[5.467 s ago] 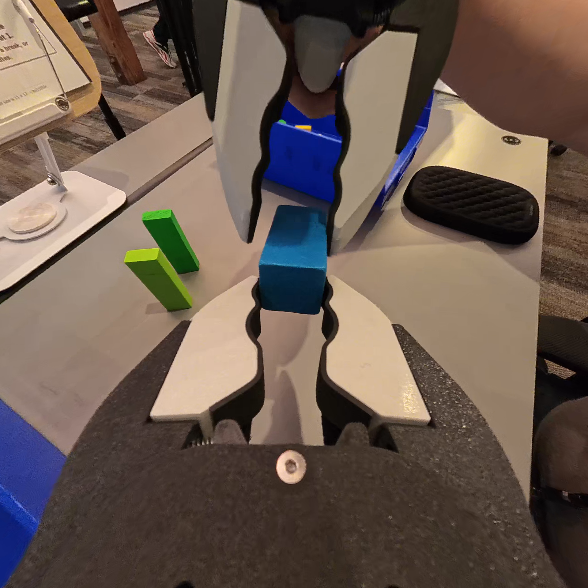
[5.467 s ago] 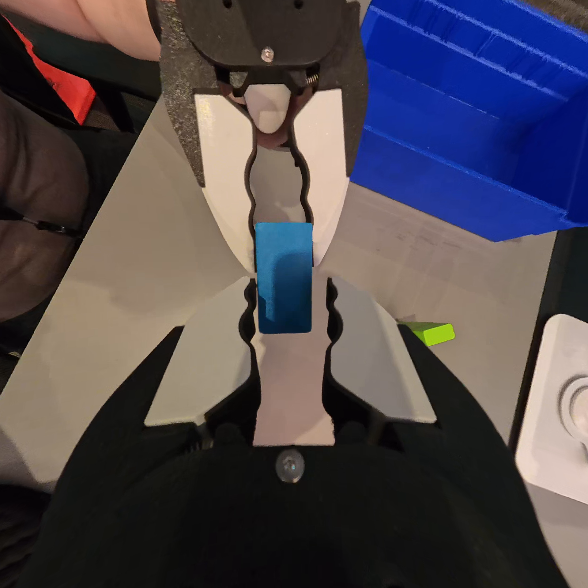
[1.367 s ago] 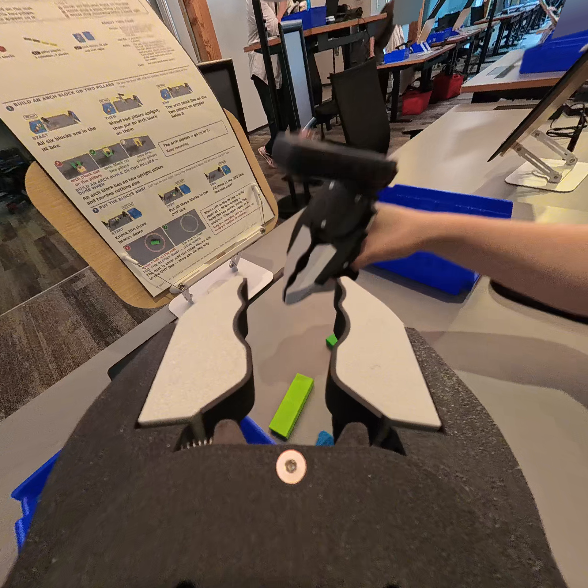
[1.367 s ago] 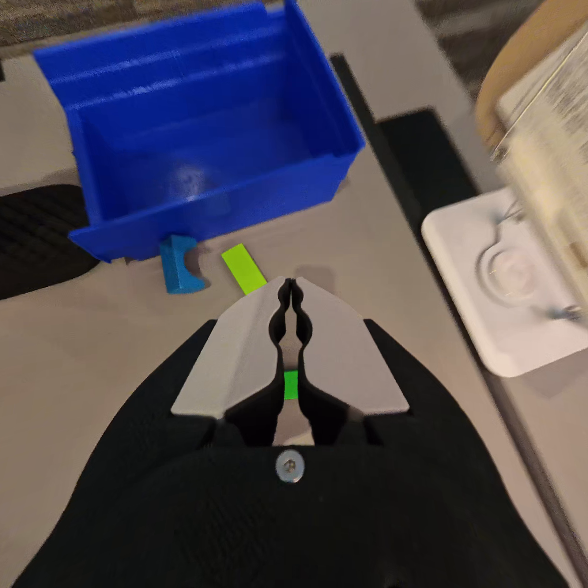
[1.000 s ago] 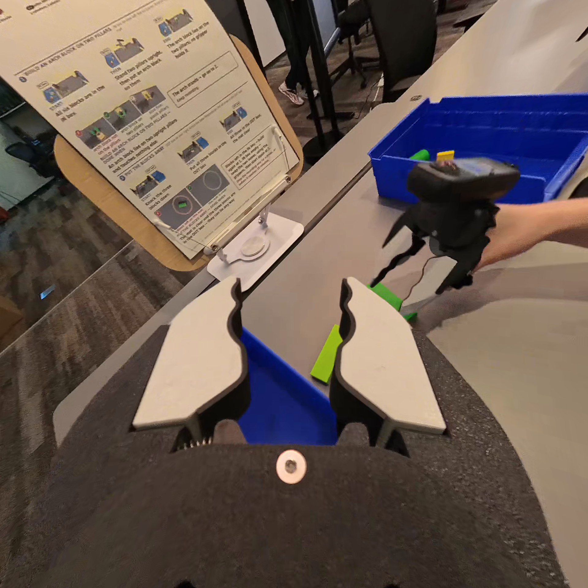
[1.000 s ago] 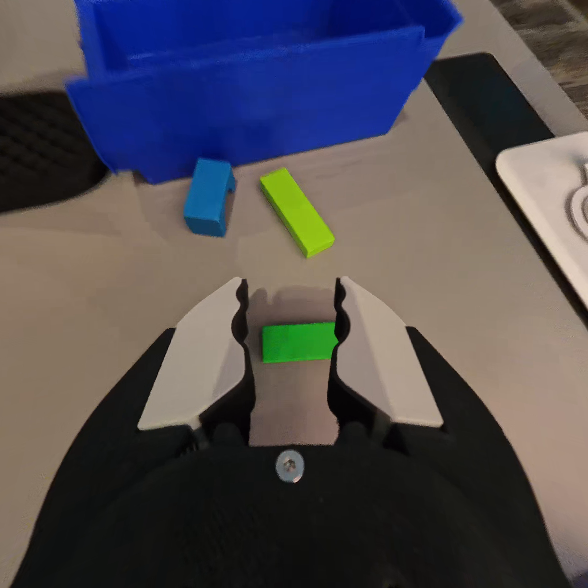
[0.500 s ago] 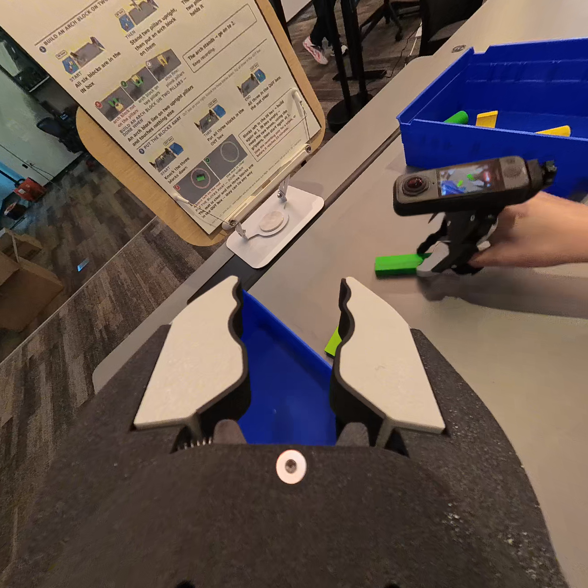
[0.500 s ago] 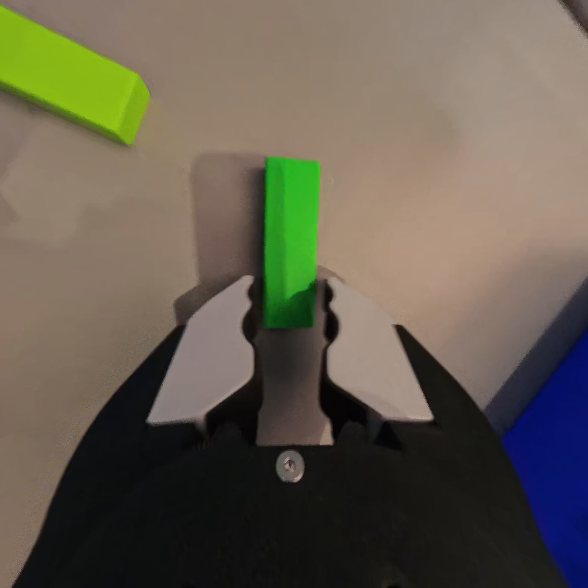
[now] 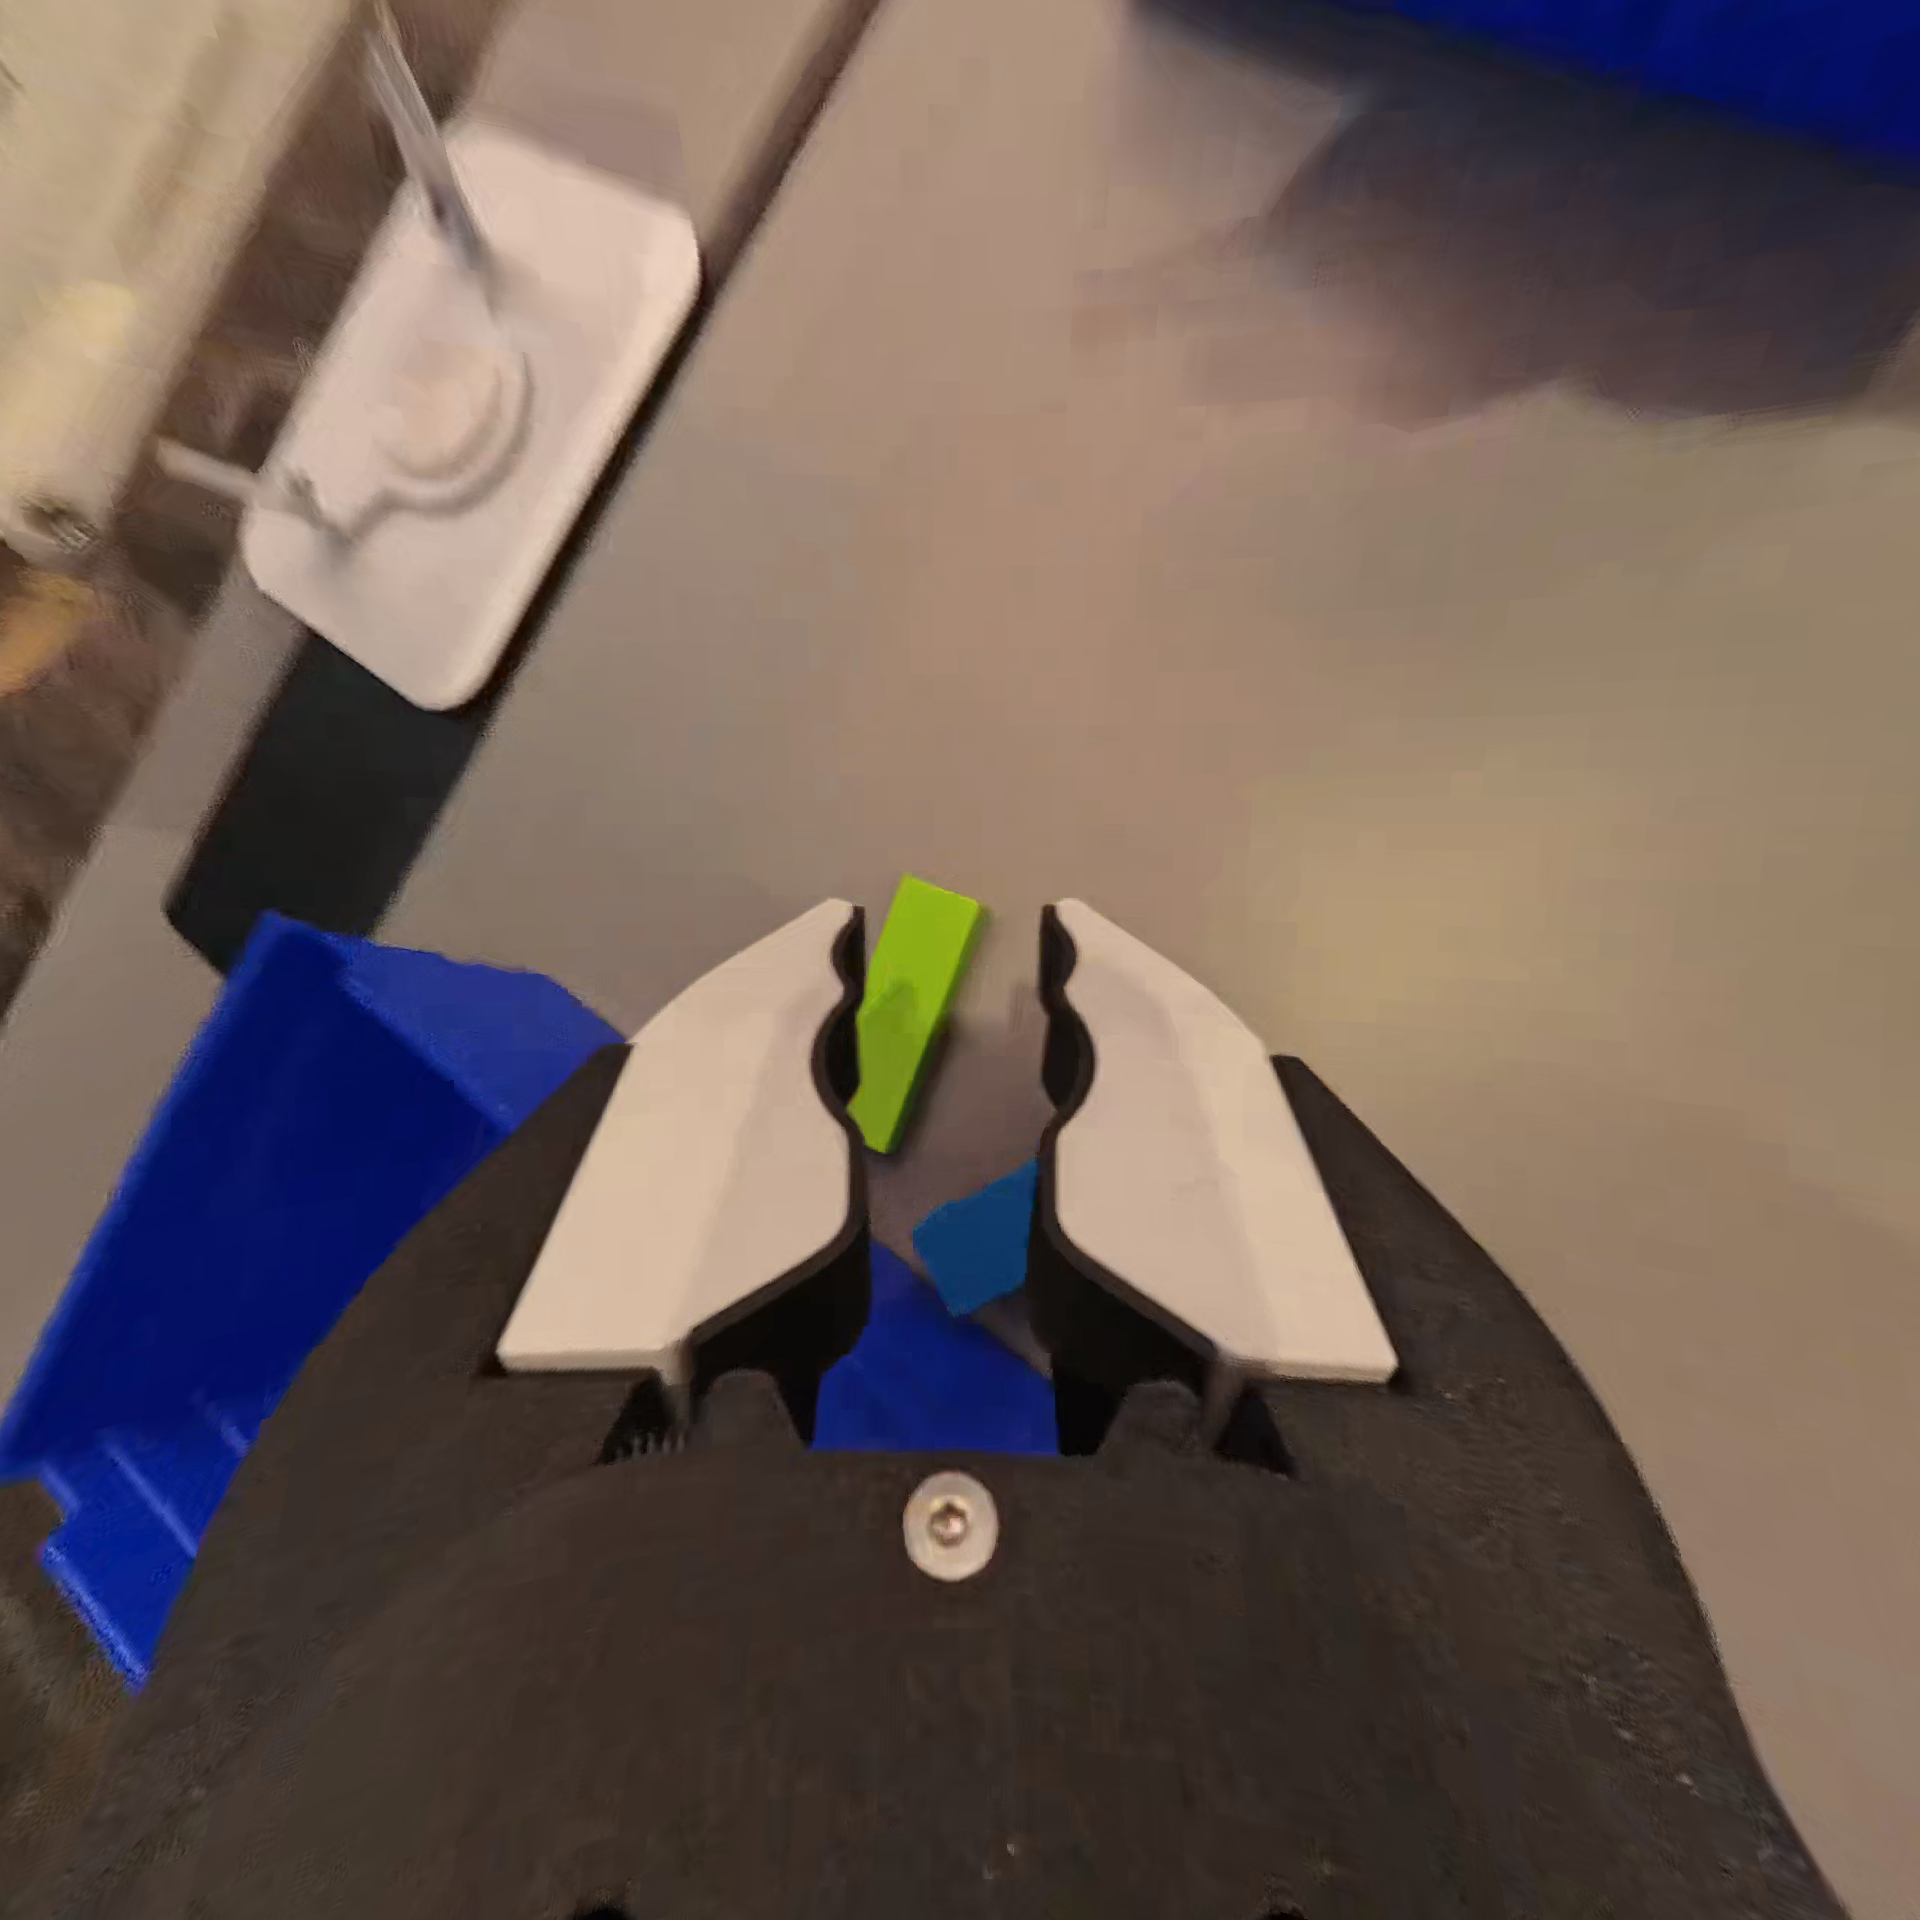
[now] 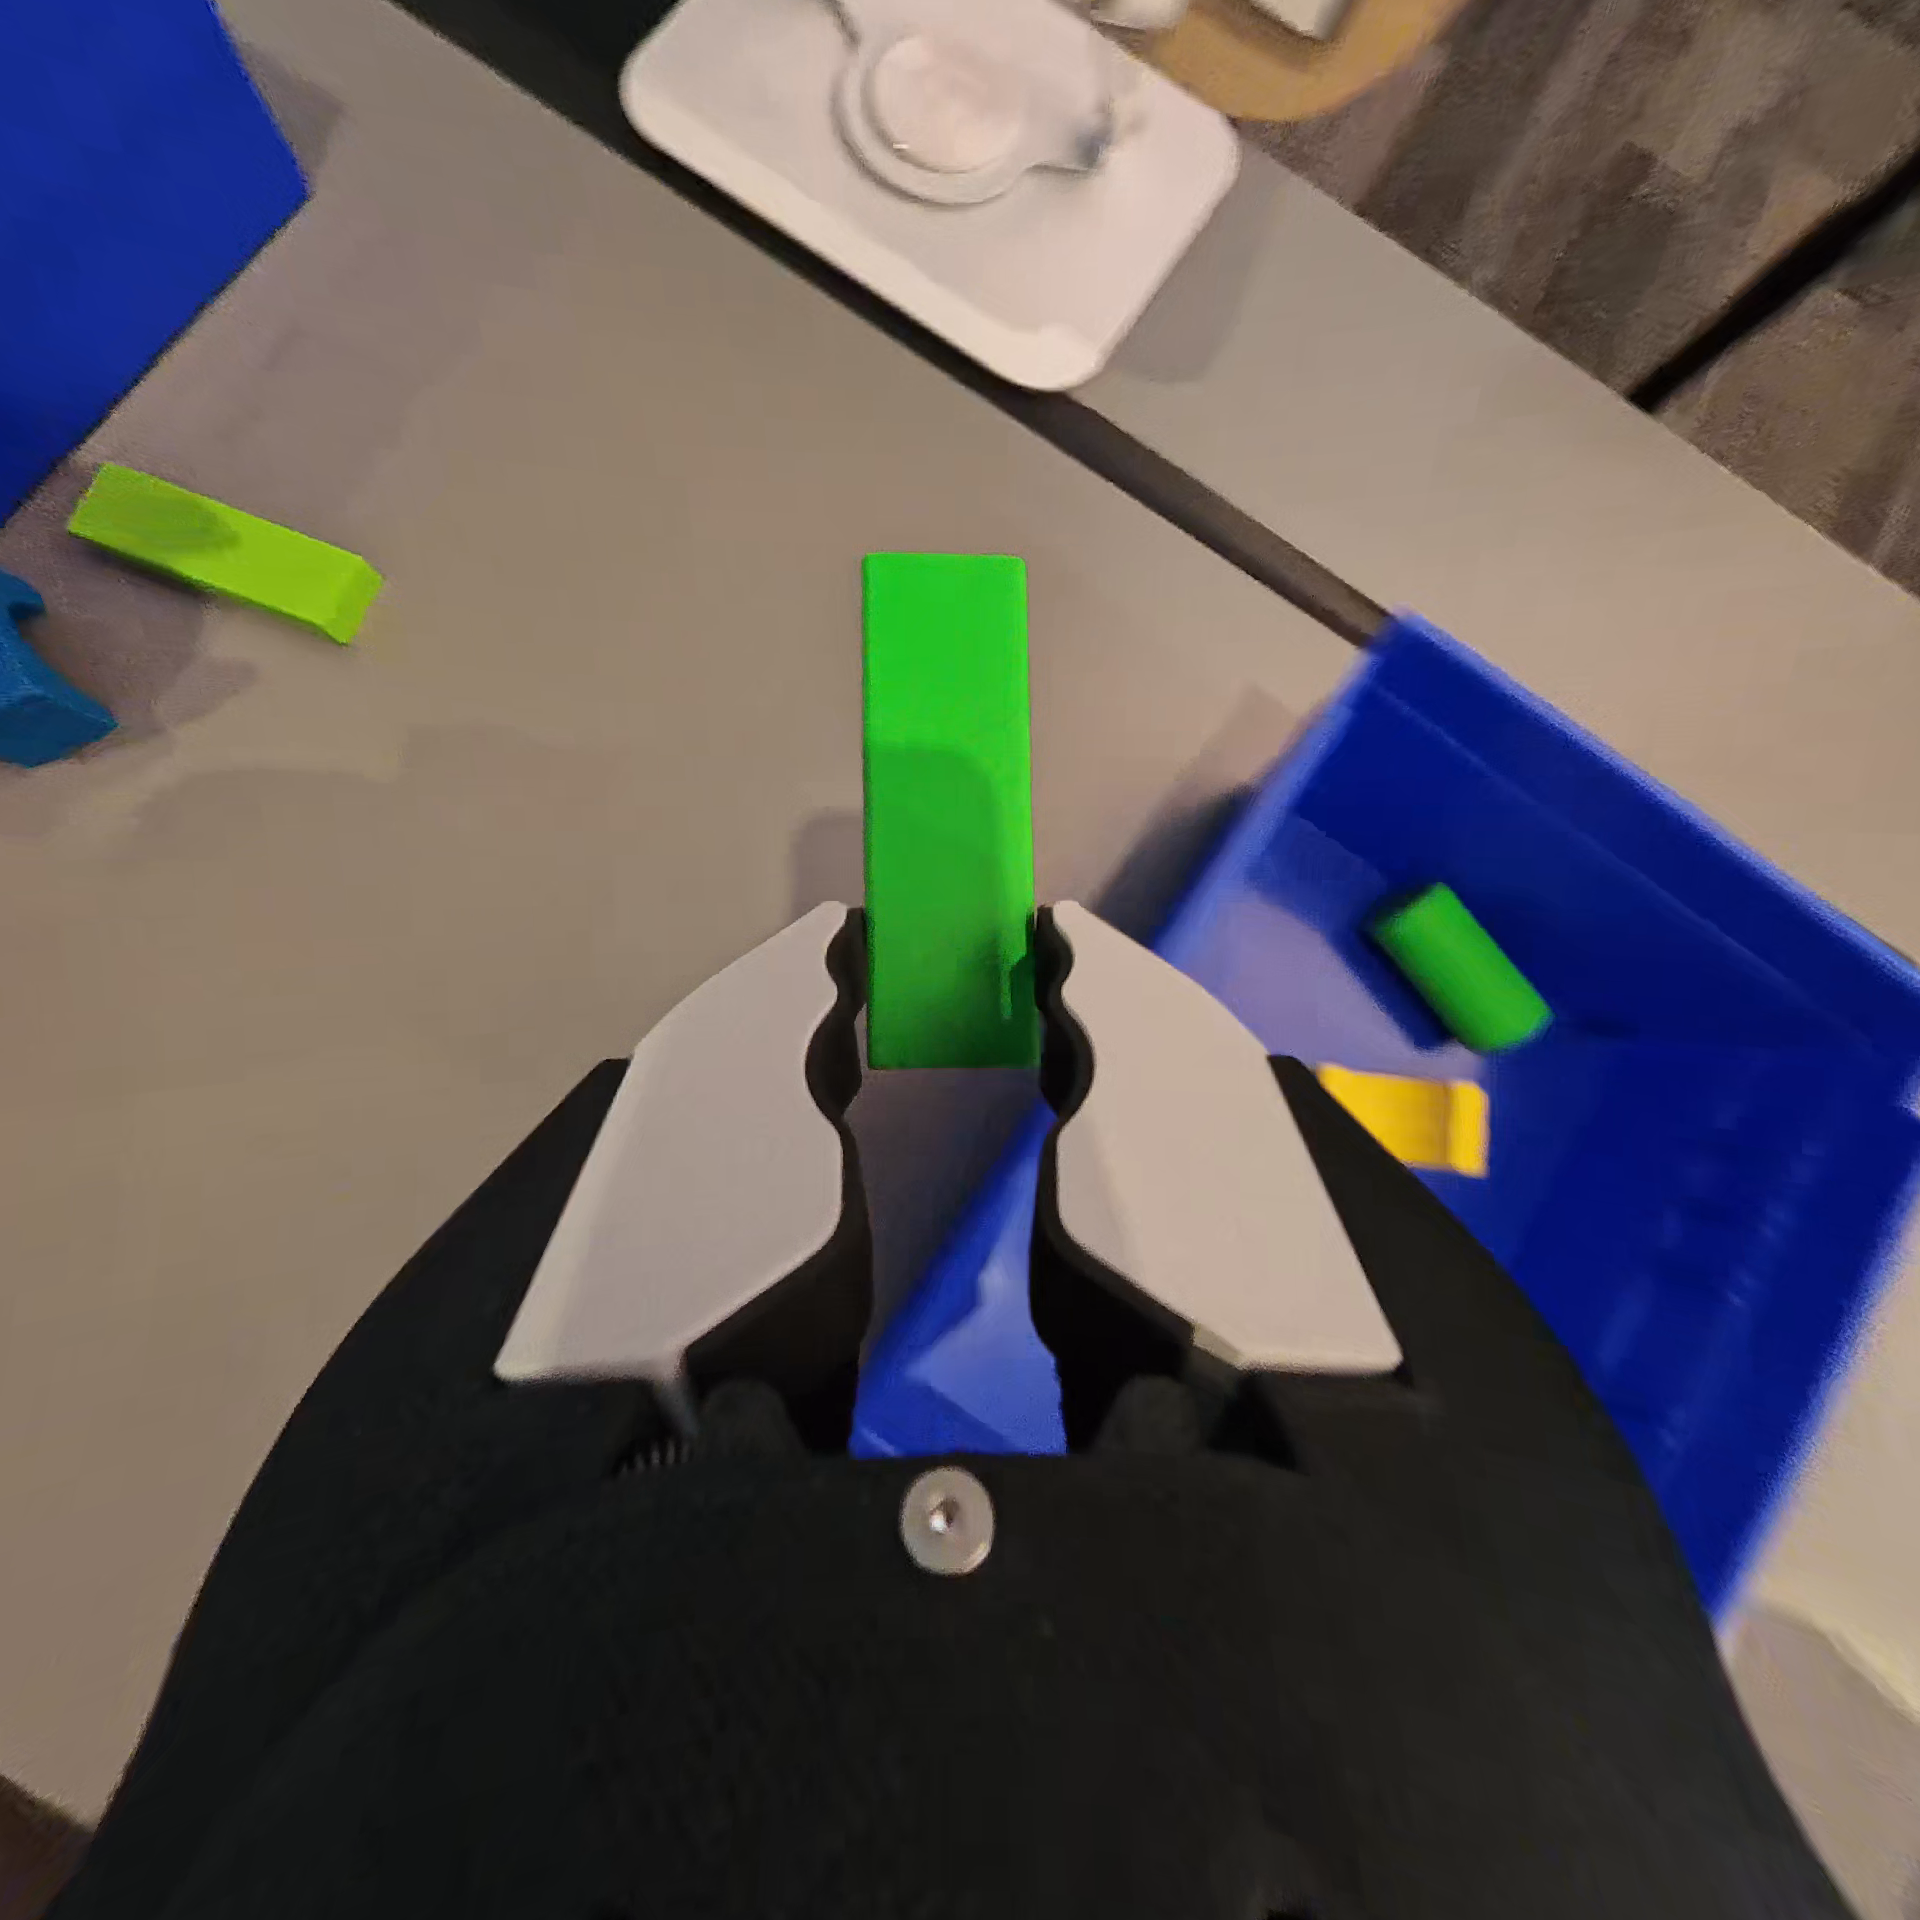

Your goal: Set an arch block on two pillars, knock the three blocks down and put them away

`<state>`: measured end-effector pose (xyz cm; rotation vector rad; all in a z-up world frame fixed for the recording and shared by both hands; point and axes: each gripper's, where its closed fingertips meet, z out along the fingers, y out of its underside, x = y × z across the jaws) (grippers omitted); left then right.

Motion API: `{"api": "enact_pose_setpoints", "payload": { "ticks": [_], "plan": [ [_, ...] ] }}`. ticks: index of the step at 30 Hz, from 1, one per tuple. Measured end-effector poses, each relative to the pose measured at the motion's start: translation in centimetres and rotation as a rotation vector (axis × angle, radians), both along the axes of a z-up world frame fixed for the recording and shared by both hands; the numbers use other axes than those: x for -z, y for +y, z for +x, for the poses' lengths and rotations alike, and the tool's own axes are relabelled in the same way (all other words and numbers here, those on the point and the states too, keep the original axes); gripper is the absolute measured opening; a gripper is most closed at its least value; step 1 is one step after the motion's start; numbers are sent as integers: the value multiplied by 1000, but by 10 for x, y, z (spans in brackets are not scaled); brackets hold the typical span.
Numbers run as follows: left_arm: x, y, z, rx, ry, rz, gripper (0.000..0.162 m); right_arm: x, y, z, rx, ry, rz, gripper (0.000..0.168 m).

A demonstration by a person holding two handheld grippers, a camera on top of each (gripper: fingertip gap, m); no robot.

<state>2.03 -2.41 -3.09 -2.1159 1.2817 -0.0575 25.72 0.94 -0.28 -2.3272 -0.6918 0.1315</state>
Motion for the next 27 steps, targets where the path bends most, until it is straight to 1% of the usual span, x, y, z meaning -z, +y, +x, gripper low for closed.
{"api": "enact_pose_setpoints", "payload": {
  "ticks": [1, 2, 3, 4, 6, 7, 9, 11, 12, 13, 14, 15, 16, 17, 18, 19, 22, 24, 26, 27],
  "plan": [
    [16, 6, 0, -66, 46, -29, 20, -5, -2, 20, 30, -2, -2, 32],
    [29, 12, 2, -113, 71, -53, 21, -6, -2, 42, 66, -3, -8, 32],
    [40, 17, 4, -137, 93, -59, 28, -3, -2, 63, 106, 2, -29, 32],
    [50, 21, 3, -153, 126, -63, 30, 4, -4, 82, 143, 17, -71, 32],
    [65, 28, -3, -170, 193, -59, 39, 28, -8, 111, 183, 44, -187, 32],
    [71, 30, -6, -178, 212, -71, 40, 43, -10, 121, 188, 49, -247, 32],
    [83, 30, -9, -197, 232, -125, 45, 76, -14, 136, 178, 44, -374, 32],
    [92, 27, -11, -183, 262, -184, 48, 107, -21, 144, 171, 41, -487, 32],
    [97, 24, -14, -175, 299, -231, 52, 116, -23, 145, 156, 44, -527, 32],
    [101, 21, -18, -166, 349, -261, 58, 118, -22, 144, 137, 62, -543, 36],
    [103, 23, -24, -158, 400, -255, 60, 115, -17, 141, 112, 89, -519, 44],
    [105, 25, -28, -143, 449, -239, 58, 108, -11, 140, 93, 110, -468, 48],
    [106, 27, -32, -129, 484, -229, 59, 98, -7, 139, 82, 128, -422, 48],
    [107, 30, -34, -121, 507, -220, 64, 87, -4, 137, 68, 144, -386, 48],
    [108, 33, -35, -117, 522, -210, 65, 76, 0, 137, 54, 150, -353, 48],
    [108, 35, -36, -117, 531, -205, 62, 65, 4, 136, 42, 147, -324, 47],
    [110, 41, -34, -80, 579, -186, 62, 41, 13, 134, -32, 129, -261, 47],
    [113, 41, -39, -36, 657, -202, 60, 38, 14, 137, -58, 118, -244, 47],
    [113, 49, -39, -2, 716, -182, 59, 42, 14, 141, -77, 127, -212, 47],
    [115, 50, -37, 22, 721, -188, 54, 46, 13, 142, -100, 145, -207, 46]
  ]
}}
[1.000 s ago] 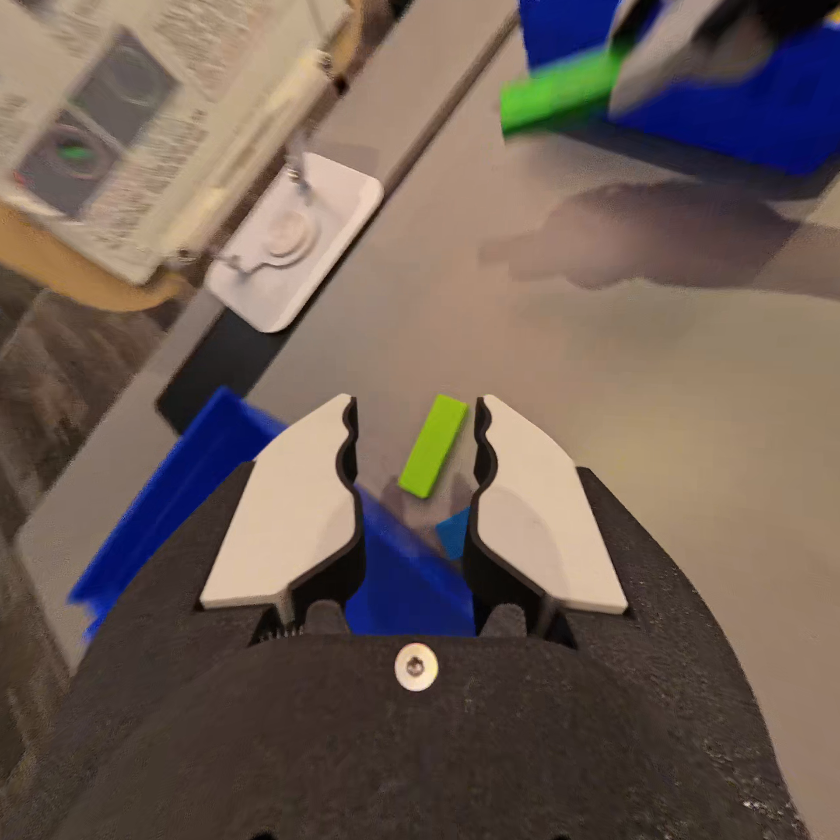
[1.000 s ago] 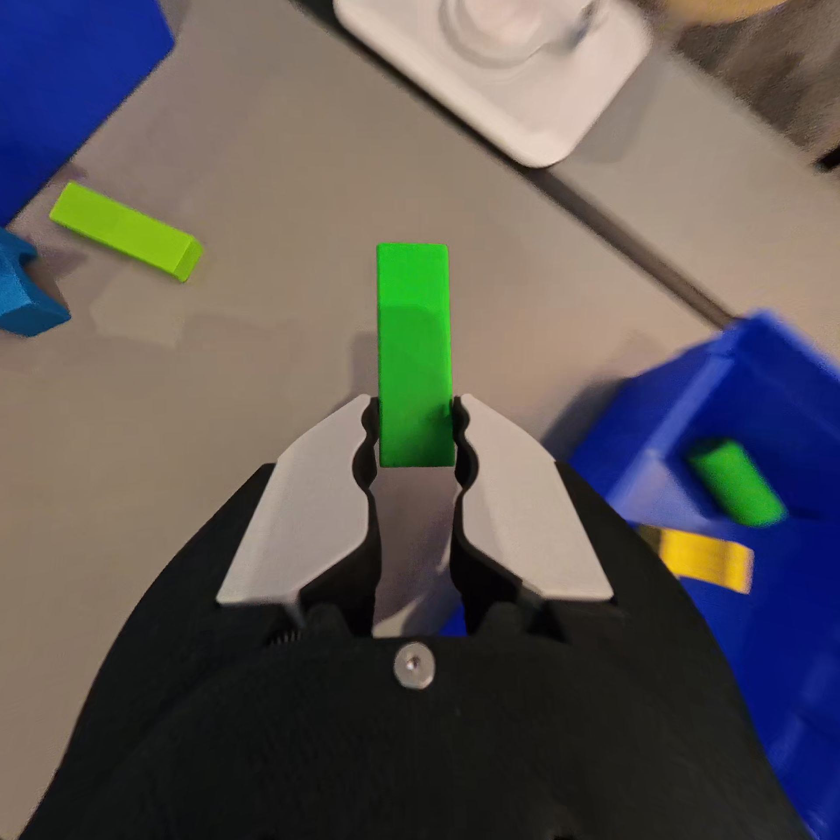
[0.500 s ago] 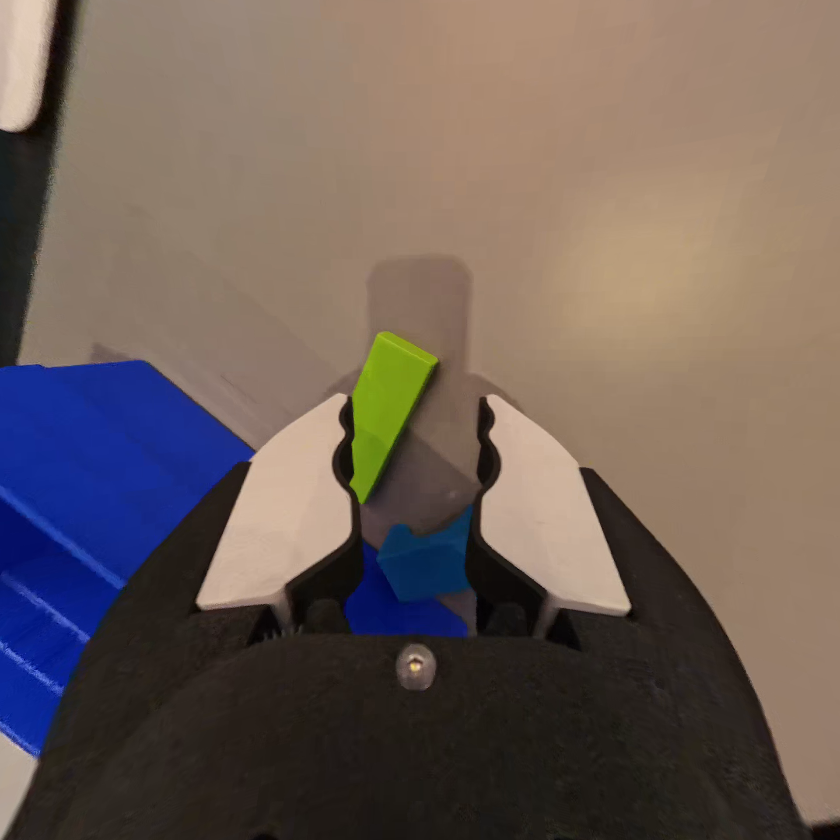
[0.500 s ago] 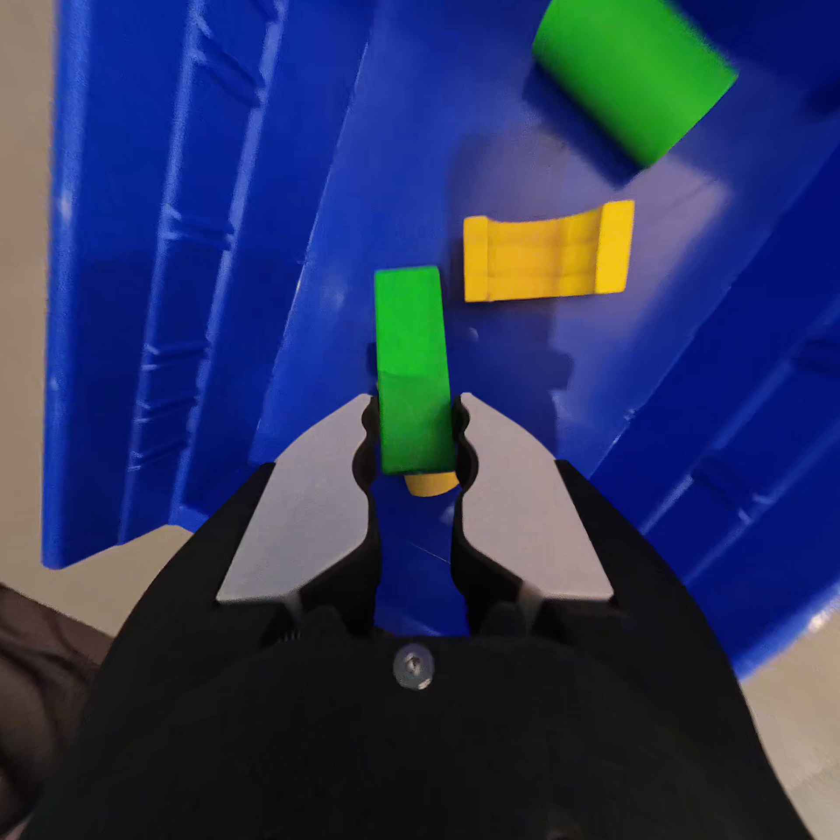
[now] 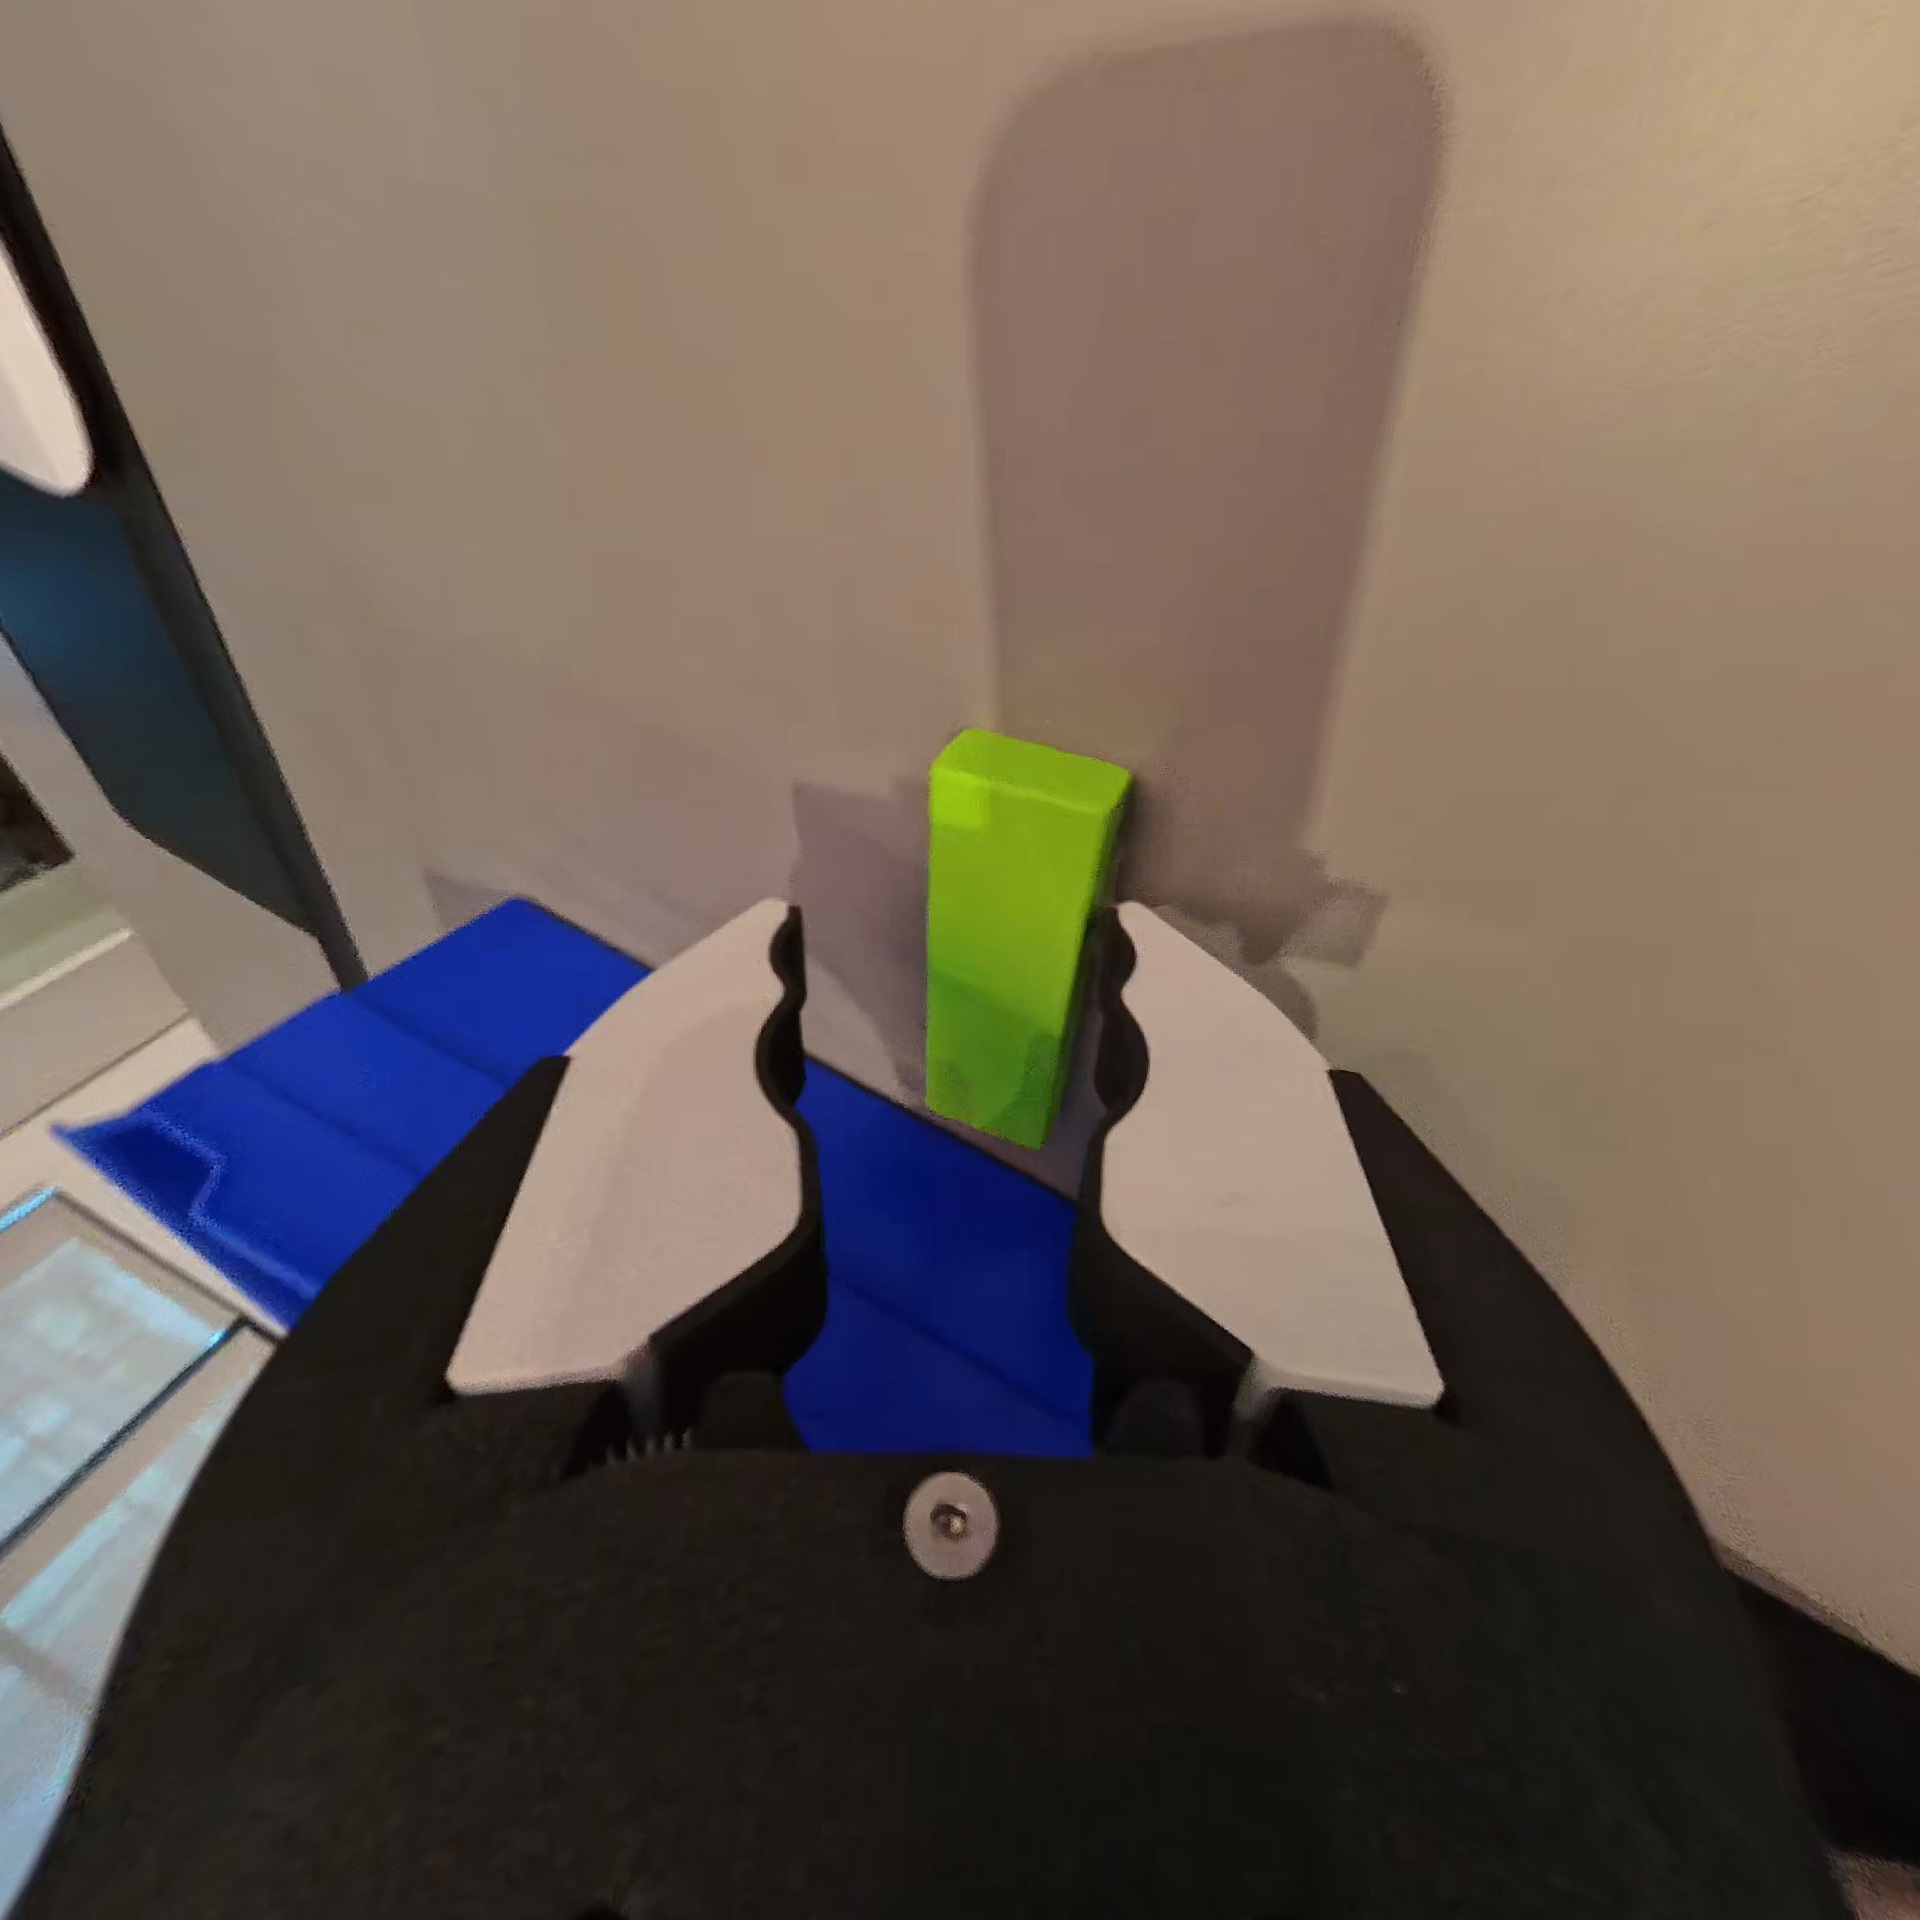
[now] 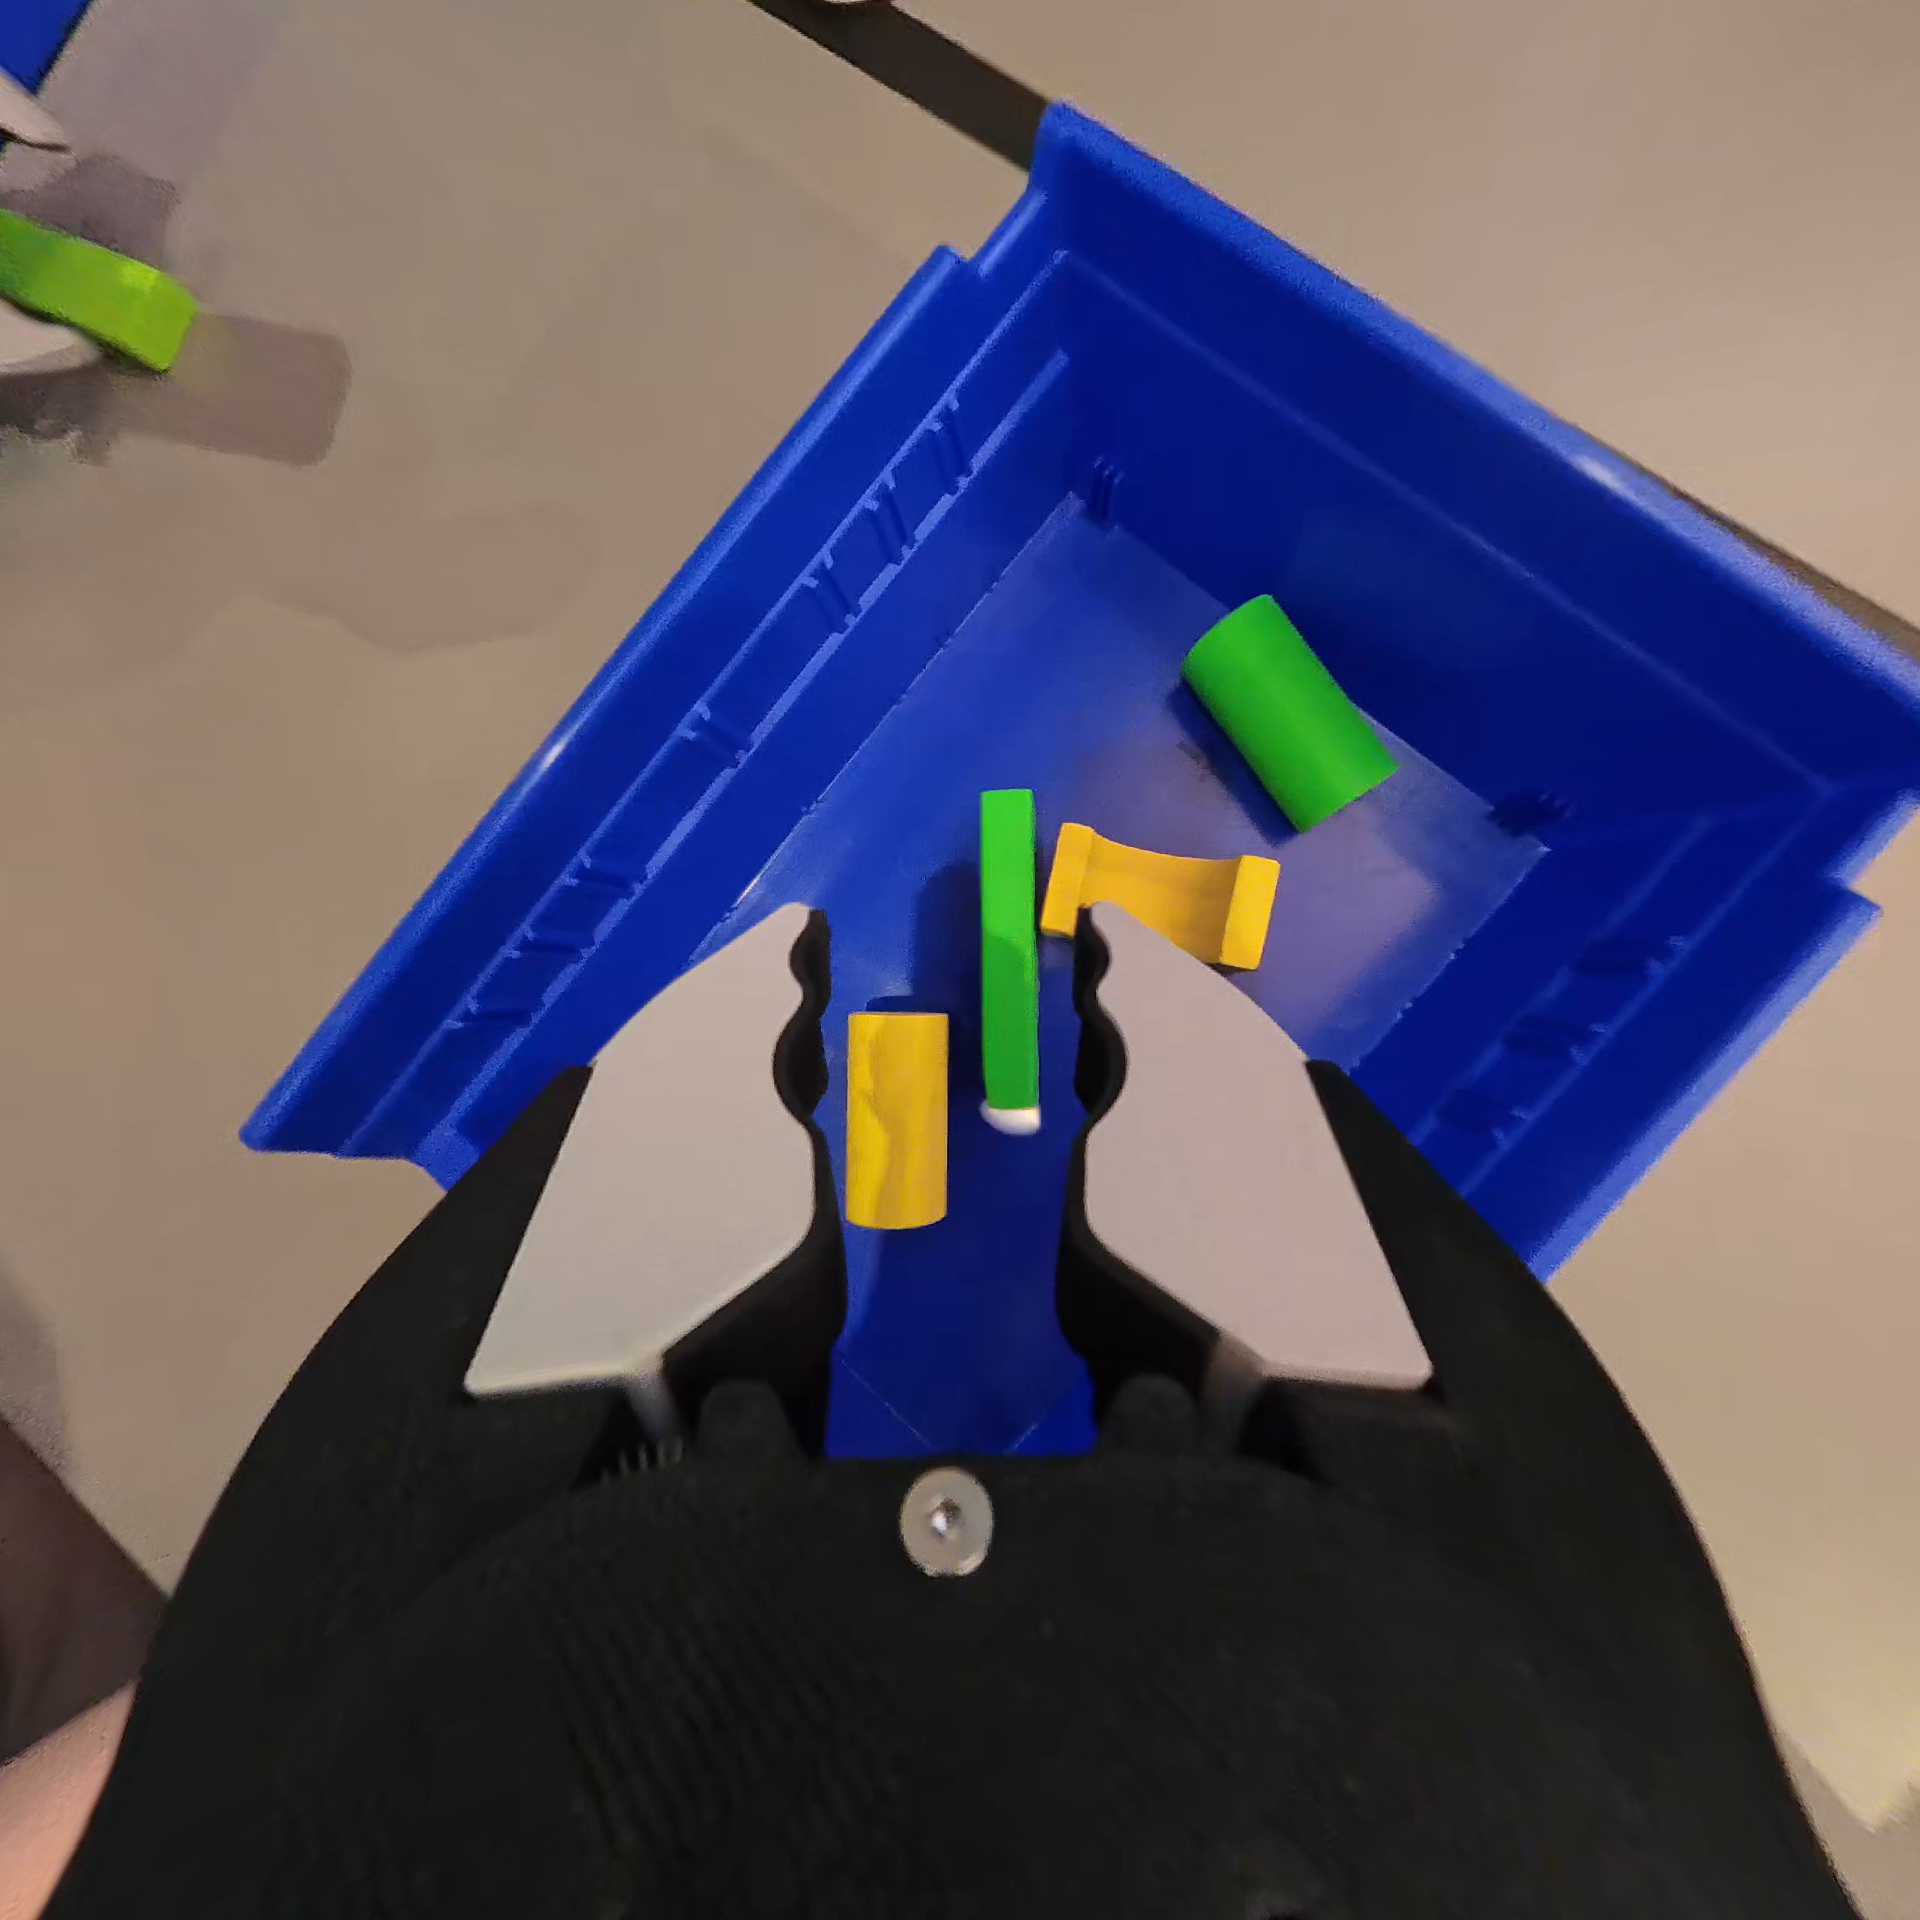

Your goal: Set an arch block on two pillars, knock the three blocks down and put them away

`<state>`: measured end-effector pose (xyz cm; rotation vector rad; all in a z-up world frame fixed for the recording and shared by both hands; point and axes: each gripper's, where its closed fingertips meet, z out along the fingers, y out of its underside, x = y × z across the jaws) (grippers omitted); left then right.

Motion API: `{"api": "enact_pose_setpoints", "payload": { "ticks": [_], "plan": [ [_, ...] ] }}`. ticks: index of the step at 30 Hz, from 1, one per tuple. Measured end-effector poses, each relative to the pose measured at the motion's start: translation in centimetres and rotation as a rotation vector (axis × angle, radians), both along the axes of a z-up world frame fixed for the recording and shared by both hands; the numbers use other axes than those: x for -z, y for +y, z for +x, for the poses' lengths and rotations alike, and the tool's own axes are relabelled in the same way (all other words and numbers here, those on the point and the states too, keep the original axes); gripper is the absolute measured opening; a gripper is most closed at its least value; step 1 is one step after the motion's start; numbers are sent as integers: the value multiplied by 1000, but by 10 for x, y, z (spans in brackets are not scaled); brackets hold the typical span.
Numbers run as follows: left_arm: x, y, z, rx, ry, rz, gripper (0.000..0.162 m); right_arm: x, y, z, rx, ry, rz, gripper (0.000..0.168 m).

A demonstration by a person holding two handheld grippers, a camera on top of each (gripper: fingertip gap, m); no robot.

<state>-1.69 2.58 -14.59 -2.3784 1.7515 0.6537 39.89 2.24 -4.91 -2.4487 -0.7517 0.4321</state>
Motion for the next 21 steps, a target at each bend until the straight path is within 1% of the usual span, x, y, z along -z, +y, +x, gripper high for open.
{"api": "enact_pose_setpoints", "payload": {
  "ticks": [1, 2, 4, 6, 7, 8, 11, 13, 15, 17, 19, 21],
  "plan": [
    [4, -4, 3, 11, -9, -47, 55, 6, -2, 2, -21, 12, -12, 46],
    [6, -6, 6, 23, -11, -85, 49, 12, -3, 7, -20, 8, -34, 46],
    [7, -7, 6, 33, -4, -122, 49, 23, -3, 20, 16, -15, -72, 47],
    [9, -10, 6, 16, 0, -173, 43, 25, -1, 23, 16, 8, -78, 47],
    [9, -11, 7, 9, -3, -195, 35, 23, -1, 21, 7, 35, -70, 46],
    [10, -11, 8, 9, -4, -202, 32, 19, 0, 19, -2, 60, -56, 46],
    [9, -9, 10, 8, -45, -215, 32, 4, 3, 14, -22, 109, 1, 42],
    [3, -8, 15, -22, -107, -220, 32, -11, 6, 9, -36, 140, 67, 40],
    [-16, -3, 27, -36, -228, -192, 31, -32, 10, 0, -51, 188, 161, 40],
    [-48, 4, 55, -17, -442, -138, 31, -61, 11, -17, -99, 265, 274, 40],
    [-94, 11, 88, 1, -696, -63, 31, -90, 4, -46, -211, 383, 374, 40],
    [-142, 2, 123, 22, -939, -71, 31, -116, -7, -79, -345, 515, 467, 46]
  ]
}}
